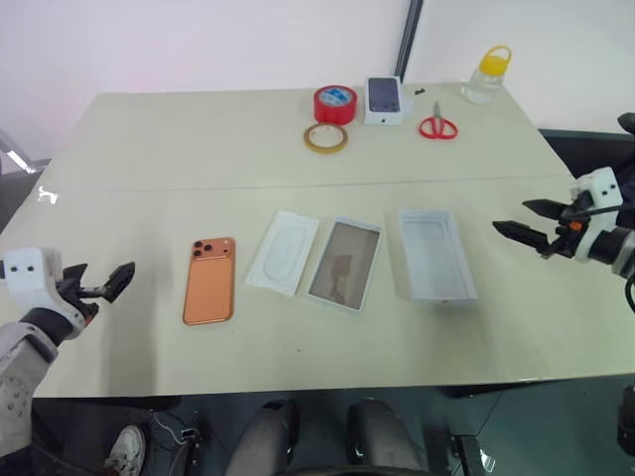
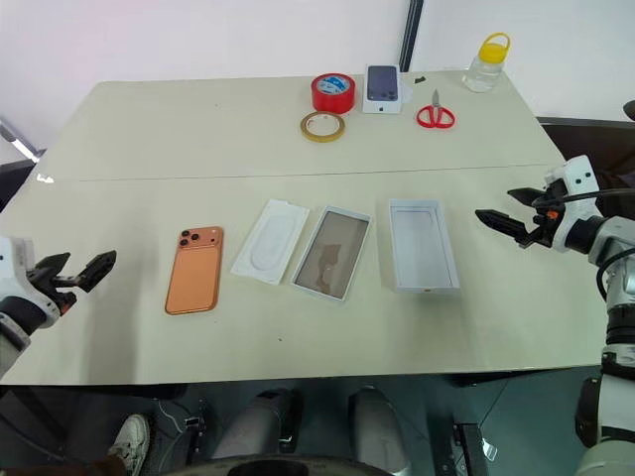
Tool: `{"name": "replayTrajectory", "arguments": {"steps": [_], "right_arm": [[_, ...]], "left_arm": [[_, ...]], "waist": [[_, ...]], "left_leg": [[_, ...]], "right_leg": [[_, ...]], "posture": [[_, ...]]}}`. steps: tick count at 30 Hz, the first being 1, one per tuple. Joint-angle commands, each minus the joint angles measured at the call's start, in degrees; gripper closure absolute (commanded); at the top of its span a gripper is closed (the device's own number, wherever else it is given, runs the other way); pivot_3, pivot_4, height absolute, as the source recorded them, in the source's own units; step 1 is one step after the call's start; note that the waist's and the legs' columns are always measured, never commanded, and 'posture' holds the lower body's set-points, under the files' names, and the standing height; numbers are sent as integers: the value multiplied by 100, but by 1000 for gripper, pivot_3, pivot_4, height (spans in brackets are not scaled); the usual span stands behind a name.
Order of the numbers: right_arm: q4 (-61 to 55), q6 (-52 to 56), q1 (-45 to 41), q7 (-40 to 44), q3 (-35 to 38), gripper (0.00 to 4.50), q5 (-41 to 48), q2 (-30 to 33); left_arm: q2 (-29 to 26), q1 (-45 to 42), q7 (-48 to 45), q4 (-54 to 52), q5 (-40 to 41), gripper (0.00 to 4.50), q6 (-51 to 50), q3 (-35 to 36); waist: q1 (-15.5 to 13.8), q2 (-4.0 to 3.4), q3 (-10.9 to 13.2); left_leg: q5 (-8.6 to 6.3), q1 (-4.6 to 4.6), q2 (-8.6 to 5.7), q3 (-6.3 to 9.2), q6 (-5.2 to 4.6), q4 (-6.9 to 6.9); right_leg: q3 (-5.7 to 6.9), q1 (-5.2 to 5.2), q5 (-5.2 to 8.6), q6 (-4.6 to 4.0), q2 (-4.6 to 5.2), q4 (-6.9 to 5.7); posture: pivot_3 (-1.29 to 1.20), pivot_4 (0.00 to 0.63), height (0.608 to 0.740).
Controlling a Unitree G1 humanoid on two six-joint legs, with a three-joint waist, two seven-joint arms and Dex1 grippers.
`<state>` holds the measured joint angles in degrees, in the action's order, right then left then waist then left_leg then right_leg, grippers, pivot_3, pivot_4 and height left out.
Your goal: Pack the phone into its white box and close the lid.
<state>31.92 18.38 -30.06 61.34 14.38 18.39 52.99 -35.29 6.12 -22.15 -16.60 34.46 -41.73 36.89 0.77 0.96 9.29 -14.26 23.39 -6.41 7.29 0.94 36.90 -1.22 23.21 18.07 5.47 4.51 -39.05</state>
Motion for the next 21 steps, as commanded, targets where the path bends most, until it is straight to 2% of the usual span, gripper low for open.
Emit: {"name": "replayTrajectory", "arguments": {"steps": [1,11,15,21], "right_arm": [[29,-84,-179,39,73,25,8,103],[-211,-47,-298,92,-37,25,12,67],[-660,81,-333,30,-94,25,94,-64],[-2134,542,20,-92,-273,25,347,-401]], "left_arm": [[20,1,58,-183,31,0,60,99],[24,-141,81,-201,52,0,46,25],[43,-581,201,-344,236,0,-216,-180],[401,-1586,470,-661,748,0,-1059,-1146]], "waist": [[-3,0,0],[-2,-1,0],[-10,-1,0],[-10,0,-1]], "left_leg": [[1,0,0,0,1,0],[0,0,0,-1,0,0],[0,0,0,-1,0,0],[4,1,0,-1,8,5]], "right_leg": [[0,0,0,0,0,0],[-1,0,0,0,0,0],[0,0,0,0,0,0],[0,0,0,1,0,-2]], "posture": [[0,150,740],[0,150,740],[0,150,740],[0,150,740]]}}
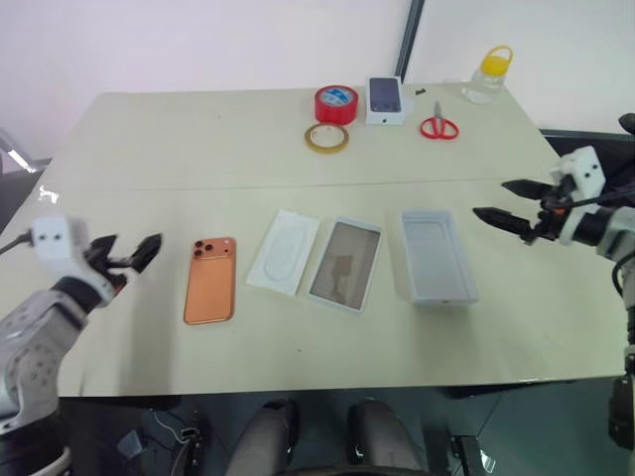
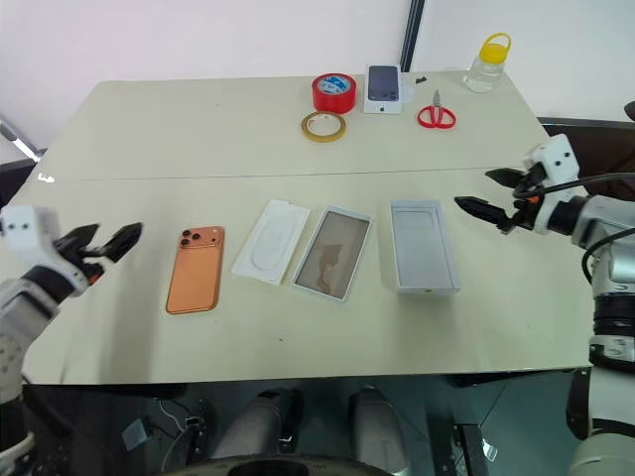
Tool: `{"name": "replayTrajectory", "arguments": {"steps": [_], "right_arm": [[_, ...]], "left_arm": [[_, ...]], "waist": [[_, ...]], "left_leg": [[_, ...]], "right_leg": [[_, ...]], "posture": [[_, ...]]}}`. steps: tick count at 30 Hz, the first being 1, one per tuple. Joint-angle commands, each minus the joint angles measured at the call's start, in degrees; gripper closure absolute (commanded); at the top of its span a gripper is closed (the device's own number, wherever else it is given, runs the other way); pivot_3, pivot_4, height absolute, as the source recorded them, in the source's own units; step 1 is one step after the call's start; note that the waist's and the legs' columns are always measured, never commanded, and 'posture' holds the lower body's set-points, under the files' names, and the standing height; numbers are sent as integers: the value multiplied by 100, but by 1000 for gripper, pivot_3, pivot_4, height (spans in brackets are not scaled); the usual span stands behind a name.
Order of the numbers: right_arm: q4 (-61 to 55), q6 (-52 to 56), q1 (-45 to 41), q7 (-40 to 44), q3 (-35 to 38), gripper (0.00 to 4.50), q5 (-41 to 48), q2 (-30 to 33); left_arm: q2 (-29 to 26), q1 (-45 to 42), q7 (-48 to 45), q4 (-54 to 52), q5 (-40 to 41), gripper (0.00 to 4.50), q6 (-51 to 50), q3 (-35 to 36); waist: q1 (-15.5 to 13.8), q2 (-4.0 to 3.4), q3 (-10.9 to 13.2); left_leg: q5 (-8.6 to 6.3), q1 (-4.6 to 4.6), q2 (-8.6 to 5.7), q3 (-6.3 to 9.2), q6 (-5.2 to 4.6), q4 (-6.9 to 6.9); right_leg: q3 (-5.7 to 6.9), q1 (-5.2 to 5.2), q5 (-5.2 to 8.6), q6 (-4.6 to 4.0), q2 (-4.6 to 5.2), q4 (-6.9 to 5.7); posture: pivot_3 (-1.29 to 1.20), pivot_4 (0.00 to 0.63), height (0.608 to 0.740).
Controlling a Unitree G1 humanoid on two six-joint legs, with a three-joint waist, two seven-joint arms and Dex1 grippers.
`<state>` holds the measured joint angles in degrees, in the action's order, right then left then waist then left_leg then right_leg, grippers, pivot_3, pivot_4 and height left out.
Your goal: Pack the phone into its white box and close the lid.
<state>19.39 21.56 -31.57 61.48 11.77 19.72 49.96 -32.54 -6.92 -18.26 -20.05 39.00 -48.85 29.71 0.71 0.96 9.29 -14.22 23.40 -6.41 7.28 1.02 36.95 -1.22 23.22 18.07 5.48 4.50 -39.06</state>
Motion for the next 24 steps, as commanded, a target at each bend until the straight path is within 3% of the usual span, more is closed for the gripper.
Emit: {"name": "replayTrajectory", "arguments": {"steps": [1,8,11,16,24], "right_arm": [[-1159,312,274,-128,-59,25,260,-161],[-3347,1013,1034,-493,-538,25,511,-469],[-4058,1280,1252,-617,-708,25,672,-554],[-4555,1521,1385,-863,-928,25,762,-683],[-4774,1622,1600,-998,-970,25,878,-666]], "left_arm": [[306,-468,186,-372,467,0,-533,-584],[985,-1271,1064,-306,1174,0,-2061,-1093],[1401,-1704,1477,0,1478,0,-2658,-866],[1609,-2104,1805,425,1603,0,-3461,-685],[1626,-2481,1895,879,1244,0,-3755,-771]], "waist": [[-6,0,0],[5,3,2],[-19,7,1],[-2,9,2],[-6,11,3]], "left_leg": [[0,0,0,0,0,0],[0,3,1,1,0,3],[0,3,-1,5,0,14],[0,3,-3,4,0,13],[0,3,-4,4,0,14]], "right_leg": [[1,-1,0,0,-1,0],[-2,7,0,1,-5,-8],[2,-2,0,2,-4,-8],[1,1,-1,4,-4,-6],[1,0,-1,4,-4,-6]], "posture": [[0,150,740],[0,150,740],[0,150,740],[0,150,740],[0,150,740]]}}
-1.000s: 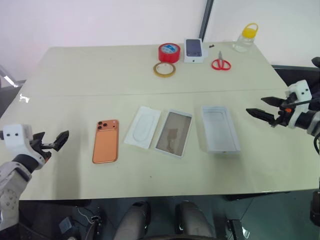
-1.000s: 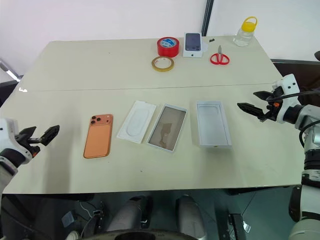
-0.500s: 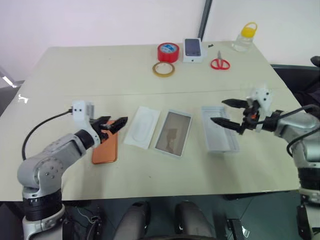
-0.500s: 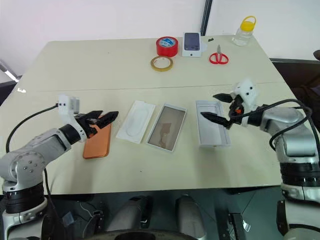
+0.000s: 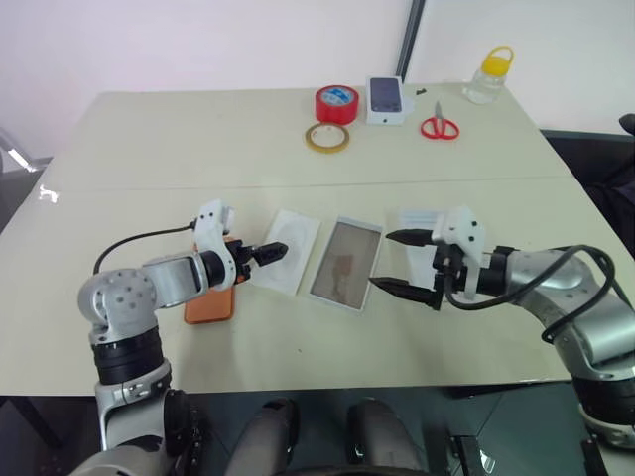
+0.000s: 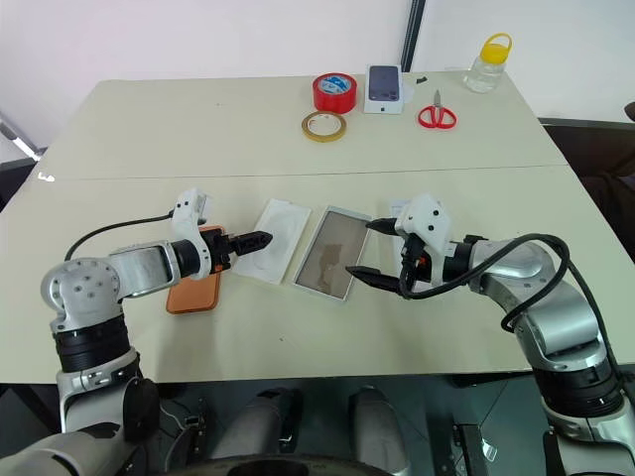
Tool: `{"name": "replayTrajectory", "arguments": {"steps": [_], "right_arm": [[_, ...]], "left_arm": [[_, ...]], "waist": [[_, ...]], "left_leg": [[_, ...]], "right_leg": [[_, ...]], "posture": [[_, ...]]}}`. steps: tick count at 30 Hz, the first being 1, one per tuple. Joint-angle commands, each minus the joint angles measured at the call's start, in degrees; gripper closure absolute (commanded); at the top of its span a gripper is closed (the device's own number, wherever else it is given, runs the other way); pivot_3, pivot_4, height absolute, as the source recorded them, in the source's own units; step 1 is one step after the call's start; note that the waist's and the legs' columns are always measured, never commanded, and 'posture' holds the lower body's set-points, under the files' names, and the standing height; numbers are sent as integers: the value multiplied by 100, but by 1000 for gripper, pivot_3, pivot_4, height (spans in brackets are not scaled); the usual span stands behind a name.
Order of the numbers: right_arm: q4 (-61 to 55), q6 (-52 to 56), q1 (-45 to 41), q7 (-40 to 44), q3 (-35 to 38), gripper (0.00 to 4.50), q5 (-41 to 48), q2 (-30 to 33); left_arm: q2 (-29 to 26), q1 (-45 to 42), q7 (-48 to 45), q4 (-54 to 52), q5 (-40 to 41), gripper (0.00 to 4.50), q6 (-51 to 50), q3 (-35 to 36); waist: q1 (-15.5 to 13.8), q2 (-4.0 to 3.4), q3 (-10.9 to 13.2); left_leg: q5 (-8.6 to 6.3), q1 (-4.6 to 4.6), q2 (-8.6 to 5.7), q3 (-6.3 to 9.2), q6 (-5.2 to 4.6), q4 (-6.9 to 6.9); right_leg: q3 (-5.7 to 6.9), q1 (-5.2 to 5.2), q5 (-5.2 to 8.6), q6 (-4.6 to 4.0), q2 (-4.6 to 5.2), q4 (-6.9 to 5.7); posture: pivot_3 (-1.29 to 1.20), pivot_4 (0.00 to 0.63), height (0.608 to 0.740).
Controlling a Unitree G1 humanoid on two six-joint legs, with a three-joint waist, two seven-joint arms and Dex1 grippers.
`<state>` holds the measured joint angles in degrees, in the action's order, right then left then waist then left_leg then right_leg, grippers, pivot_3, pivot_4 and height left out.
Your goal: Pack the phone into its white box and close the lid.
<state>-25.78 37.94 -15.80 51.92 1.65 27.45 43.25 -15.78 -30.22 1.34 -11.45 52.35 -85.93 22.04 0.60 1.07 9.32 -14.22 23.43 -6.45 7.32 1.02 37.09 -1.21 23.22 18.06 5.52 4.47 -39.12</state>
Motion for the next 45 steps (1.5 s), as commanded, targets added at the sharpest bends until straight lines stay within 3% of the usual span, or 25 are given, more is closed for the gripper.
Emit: {"name": "replayTrajectory", "arguments": {"steps": [1,8,9,11,18,25,34,37,44,45], "right_arm": [[-284,-8,27,-41,-2,25,113,-4],[-355,-79,-4,-90,-272,25,49,-44],[-357,-110,1,-101,-313,3,24,-49],[-381,-170,26,-125,-393,0,-35,-55],[-485,-183,63,-230,-523,0,-74,-40],[-635,383,-315,-394,-1200,0,-295,-36],[-12,1162,-1023,-667,-2445,0,-861,-469],[174,1243,-1177,-721,-2728,776,-1054,-588],[275,426,-1333,-433,-3067,4456,-1567,-593],[299,291,-1357,-364,-3098,4490,-1627,-594]], "left_arm": [[-63,-213,-81,88,-152,0,-145,-91],[-55,-476,-330,370,-469,0,-385,-405],[-58,-485,-377,409,-519,240,-387,-447],[-59,-478,-415,477,-659,832,-331,-489],[-102,-492,-508,628,-1030,4455,-148,-364],[-37,-471,-629,622,-1231,4484,132,-223],[-97,-567,-659,526,-1165,4484,341,573],[-172,-555,-658,479,-1168,4500,333,710],[-166,-579,-618,372,-1127,4500,310,939],[-152,-591,-606,368,-1120,4500,311,983]], "waist": [[5,0,0],[8,1,0],[7,0,-1],[4,0,-1],[2,1,-1],[14,1,-1],[2,3,-1],[3,6,0],[19,6,0],[22,6,0]], "left_leg": [[0,0,0,-1,0,0],[0,0,-1,0,0,0],[0,0,-1,0,0,0],[0,-1,0,0,1,-1],[0,0,-1,0,1,0],[1,-1,0,0,1,-1],[1,1,-1,1,2,0],[1,2,-3,2,2,1],[1,2,-2,4,3,0],[1,2,-2,4,3,0]], "right_leg": [[-1,0,0,0,0,0],[0,0,0,0,1,0],[-1,0,0,0,0,0],[0,1,0,0,0,-1],[0,1,0,0,1,0],[-1,2,0,0,0,-1],[1,4,0,0,1,0],[1,4,0,0,3,1],[2,7,0,1,1,-1],[2,7,-1,1,1,-1]], "posture": [[0,150,740],[0,150,740],[0,150,740],[0,150,740],[0,150,740],[0,150,740],[0,150,740],[0,150,740],[0,150,740],[0,150,740]]}}
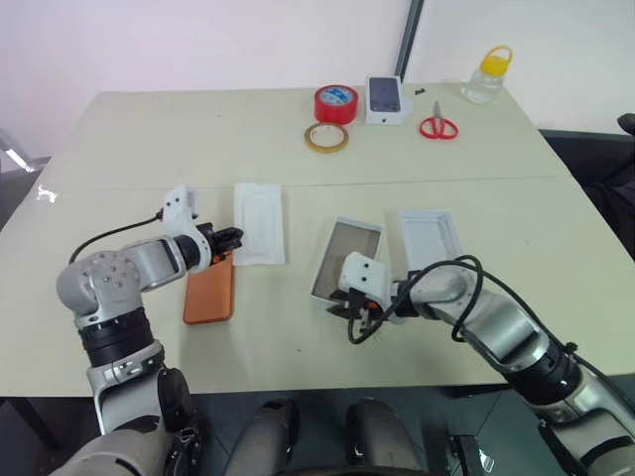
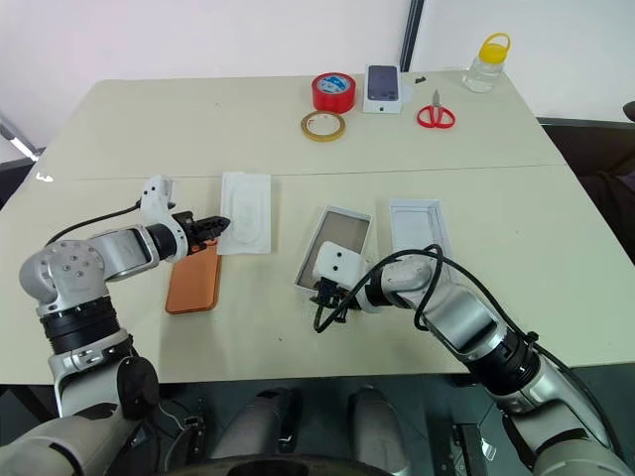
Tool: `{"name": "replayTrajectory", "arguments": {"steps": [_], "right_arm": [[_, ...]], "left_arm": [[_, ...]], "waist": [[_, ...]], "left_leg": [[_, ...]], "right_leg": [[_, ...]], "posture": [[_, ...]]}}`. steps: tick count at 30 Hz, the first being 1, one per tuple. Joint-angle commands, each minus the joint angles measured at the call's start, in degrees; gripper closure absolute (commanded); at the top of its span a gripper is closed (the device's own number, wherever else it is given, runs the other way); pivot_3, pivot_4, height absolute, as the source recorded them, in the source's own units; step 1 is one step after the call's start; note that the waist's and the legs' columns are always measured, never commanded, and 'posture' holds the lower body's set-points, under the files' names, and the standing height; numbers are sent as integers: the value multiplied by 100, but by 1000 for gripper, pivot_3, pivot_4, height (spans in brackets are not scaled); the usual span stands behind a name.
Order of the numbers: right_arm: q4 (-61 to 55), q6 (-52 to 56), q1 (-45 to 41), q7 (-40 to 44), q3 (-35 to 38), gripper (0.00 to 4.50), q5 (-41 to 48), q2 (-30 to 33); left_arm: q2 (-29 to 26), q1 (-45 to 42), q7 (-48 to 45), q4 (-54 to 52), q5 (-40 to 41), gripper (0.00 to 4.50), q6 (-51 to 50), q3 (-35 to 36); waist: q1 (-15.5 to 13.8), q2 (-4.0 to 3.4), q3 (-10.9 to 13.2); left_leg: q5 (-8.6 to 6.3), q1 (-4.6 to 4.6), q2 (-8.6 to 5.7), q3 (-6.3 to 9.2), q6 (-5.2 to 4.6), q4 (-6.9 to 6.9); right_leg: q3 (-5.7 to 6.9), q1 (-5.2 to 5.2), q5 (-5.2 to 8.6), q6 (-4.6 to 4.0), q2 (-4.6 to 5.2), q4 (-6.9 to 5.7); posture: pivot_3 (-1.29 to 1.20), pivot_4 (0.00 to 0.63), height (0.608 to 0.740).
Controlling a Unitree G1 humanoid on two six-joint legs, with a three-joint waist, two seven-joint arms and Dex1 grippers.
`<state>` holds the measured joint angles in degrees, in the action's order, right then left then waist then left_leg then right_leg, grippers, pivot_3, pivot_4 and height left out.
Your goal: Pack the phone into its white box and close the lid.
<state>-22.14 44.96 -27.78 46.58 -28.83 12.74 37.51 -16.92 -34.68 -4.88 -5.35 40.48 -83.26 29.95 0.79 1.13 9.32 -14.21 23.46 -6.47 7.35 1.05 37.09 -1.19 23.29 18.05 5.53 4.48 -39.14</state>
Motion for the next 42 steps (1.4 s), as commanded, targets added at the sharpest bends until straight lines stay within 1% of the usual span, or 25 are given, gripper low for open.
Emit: {"name": "replayTrajectory", "arguments": {"steps": [1,5,9,13,16,19,22,24,25,28,32,42], "right_arm": [[-24,-582,-188,266,-89,4490,-217,-27],[370,-1396,-392,585,-259,4490,-482,-253],[927,-1785,-656,688,-361,4490,-661,-721],[1521,-2322,-840,713,-550,4490,-1067,-1023],[1783,-2636,-857,770,-587,4490,-1286,-1114],[1823,-2639,-796,885,-470,3580,-1288,-1105],[1585,-2525,-732,827,-74,2062,-1062,-1152],[1295,-2319,-676,783,286,1007,-886,-1071],[1114,-2111,-614,828,498,679,-752,-952],[755,-1694,-438,962,887,679,-498,-623],[728,-1678,-290,911,1104,679,-569,-316],[933,-1791,-340,735,1165,679,-644,-321]], "left_arm": [[-13,-166,35,-242,75,4500,44,251],[71,-302,104,-196,97,4500,36,456],[108,-376,127,-221,94,4500,-48,490],[173,-372,148,-318,110,4500,-167,480],[234,-360,154,-401,113,4500,-256,491],[377,-348,189,-545,120,4500,-441,562],[536,-333,187,-712,100,4500,-650,558],[718,-320,224,-865,84,4500,-851,579],[772,-263,258,-949,116,4500,-901,512],[893,-102,369,-1131,180,4500,-924,419],[1072,79,565,-1268,361,4500,-924,294],[1035,331,974,-1297,827,4500,-924,-63]], "waist": [[3,0,0],[5,4,0],[21,4,0],[18,4,-1],[17,4,-1],[22,4,-1],[23,4,-1],[18,4,-1],[11,4,-1],[-1,4,-2],[8,4,-1],[-3,5,-1]], "left_leg": [[0,0,0,0,0,0],[0,0,1,0,1,0],[1,0,1,0,3,0],[1,-1,1,1,3,1],[2,0,1,2,4,1],[2,-1,1,3,4,1],[2,-1,1,4,5,0],[2,-1,1,4,5,1],[2,0,1,4,6,1],[0,0,0,6,9,0],[-1,-1,2,6,10,0],[-1,-1,1,5,10,1]], "right_leg": [[0,1,0,0,-1,0],[2,0,0,0,-1,0],[2,1,0,0,-2,-2],[3,1,0,1,-2,-2],[4,1,-1,0,-2,-2],[4,0,-1,1,-2,-2],[4,1,-1,1,-3,-2],[4,1,-1,1,-3,-3],[4,1,-1,1,-3,-3],[5,-3,-1,1,-3,2],[4,-2,-1,1,-4,0],[2,-3,-1,1,-4,0]], "posture": [[0,150,740],[0,150,740],[0,150,740],[0,150,740],[0,150,740],[0,150,740],[0,150,740],[0,150,740],[0,150,740],[0,150,740],[0,150,740],[0,150,740]]}}
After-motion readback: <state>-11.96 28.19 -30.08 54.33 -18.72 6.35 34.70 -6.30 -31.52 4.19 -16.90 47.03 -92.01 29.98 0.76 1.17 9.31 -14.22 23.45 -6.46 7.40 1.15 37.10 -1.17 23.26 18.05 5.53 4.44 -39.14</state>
